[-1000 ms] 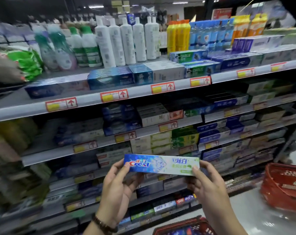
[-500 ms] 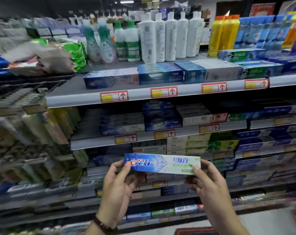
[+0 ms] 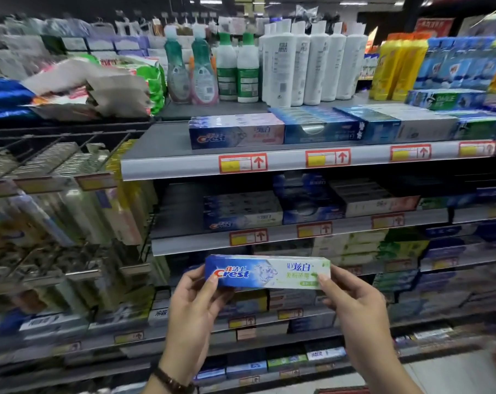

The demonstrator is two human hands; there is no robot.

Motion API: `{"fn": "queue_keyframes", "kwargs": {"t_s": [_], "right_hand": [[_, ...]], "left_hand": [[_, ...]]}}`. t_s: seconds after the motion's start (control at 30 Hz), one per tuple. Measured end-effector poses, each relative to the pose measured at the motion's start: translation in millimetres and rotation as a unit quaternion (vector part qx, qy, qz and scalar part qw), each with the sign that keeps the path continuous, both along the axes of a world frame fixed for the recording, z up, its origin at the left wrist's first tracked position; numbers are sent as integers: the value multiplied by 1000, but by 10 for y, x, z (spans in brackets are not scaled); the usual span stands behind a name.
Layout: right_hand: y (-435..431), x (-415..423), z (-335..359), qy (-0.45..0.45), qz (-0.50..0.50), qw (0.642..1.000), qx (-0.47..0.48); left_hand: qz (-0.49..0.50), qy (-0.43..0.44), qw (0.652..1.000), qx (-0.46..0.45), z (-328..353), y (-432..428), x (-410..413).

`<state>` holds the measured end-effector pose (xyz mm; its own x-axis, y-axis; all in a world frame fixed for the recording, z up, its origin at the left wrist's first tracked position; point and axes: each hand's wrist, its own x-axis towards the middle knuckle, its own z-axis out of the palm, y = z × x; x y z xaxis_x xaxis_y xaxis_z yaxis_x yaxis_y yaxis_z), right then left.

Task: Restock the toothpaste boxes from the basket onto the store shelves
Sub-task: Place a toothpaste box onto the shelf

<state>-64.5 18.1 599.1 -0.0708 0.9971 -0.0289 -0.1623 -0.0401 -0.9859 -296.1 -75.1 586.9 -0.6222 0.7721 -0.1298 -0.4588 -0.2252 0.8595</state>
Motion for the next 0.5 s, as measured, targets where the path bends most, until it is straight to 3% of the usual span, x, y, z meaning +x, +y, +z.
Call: {"fn": "queue_keyframes", "kwargs": {"t_s": [0.5], "right_hand": [[391,-496,119,-82,-14,995,56]], "left_hand": [[50,196,977,-62,-9,198,-513]]}}
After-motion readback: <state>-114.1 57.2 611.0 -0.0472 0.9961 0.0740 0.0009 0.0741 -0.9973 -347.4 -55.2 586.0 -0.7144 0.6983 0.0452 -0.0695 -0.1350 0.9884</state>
